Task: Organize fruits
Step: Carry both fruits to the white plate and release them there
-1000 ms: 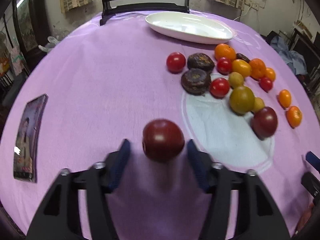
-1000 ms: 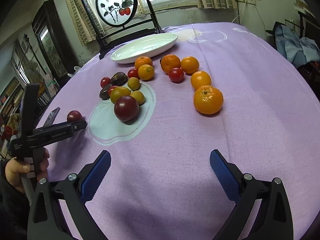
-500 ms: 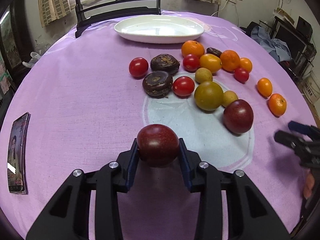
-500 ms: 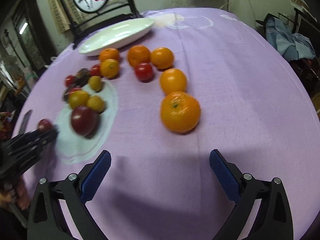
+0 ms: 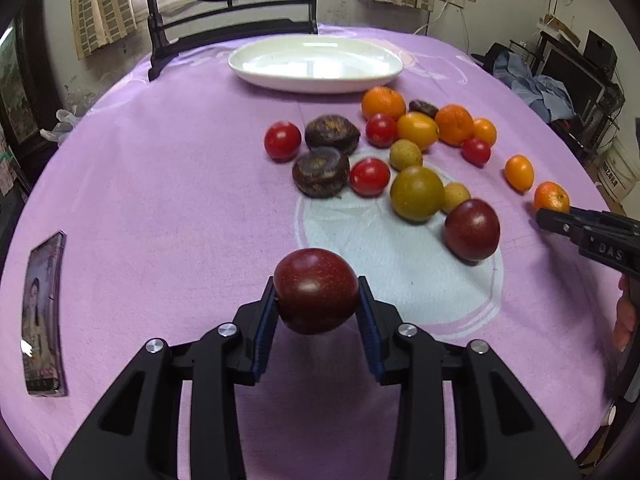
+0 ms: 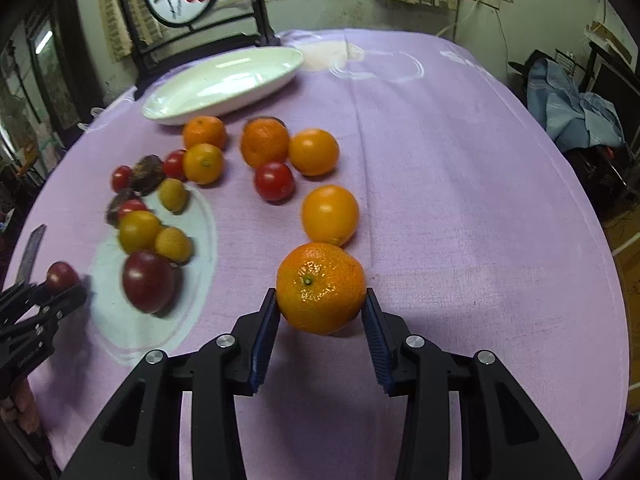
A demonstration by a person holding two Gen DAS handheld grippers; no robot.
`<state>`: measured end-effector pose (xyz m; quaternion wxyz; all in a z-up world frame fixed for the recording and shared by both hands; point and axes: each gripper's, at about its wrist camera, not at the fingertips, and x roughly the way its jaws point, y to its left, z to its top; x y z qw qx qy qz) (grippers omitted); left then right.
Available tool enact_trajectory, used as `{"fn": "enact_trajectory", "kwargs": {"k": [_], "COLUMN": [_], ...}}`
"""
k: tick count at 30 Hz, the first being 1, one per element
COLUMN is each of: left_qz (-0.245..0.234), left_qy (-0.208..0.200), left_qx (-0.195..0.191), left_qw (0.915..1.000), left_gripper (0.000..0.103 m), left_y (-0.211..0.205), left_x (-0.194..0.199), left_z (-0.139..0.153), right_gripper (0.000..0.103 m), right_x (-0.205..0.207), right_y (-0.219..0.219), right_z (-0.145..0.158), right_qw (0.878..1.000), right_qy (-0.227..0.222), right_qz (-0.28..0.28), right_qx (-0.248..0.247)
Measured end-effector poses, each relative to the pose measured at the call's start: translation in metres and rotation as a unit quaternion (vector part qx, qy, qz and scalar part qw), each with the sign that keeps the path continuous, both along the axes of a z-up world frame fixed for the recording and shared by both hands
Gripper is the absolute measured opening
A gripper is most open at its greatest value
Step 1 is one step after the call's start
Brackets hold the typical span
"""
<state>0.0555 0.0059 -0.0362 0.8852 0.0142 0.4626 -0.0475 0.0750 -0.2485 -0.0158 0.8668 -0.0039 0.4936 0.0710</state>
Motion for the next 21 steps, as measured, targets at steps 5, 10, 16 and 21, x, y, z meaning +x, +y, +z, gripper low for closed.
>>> {"fn": "enact_trajectory", "kwargs": {"k": [5, 10, 16, 21], "left_qz": [-0.018, -0.011, 0.030, 0.071], "left_qy": [-0.031, -0.052, -0.059, 0.003], "left_qx": [0.002, -0.003, -0.002, -0.012], "left_qw": [0.9994, 0.9986, 0.9978, 0.9974], "left_gripper": [0.037, 0.037, 0.037, 0.037], "left_y": [0.000, -0.012, -0.017, 0.000], "left_x": [0.025, 0.090, 0.190, 0.259], "left_z": [0.043, 0.075, 0.067, 0.024], "right_gripper": [0.042, 0.042, 0.043, 0.043], "right_x": [-0.007, 0.039, 0.126, 0.184], "right_y": [0.019, 0.055, 0.097, 0.106], "right_z": [0.046, 0.075, 0.053, 0.028], "right_qw": [0.996, 0.988, 0.989, 0.994], "right_qy": [-0.059, -0.110, -0.110, -0.062], "right_qz": [0.064, 0.106, 0.096, 0.087], "right_qx": [0.029, 0.022, -0.039, -0.007]}}
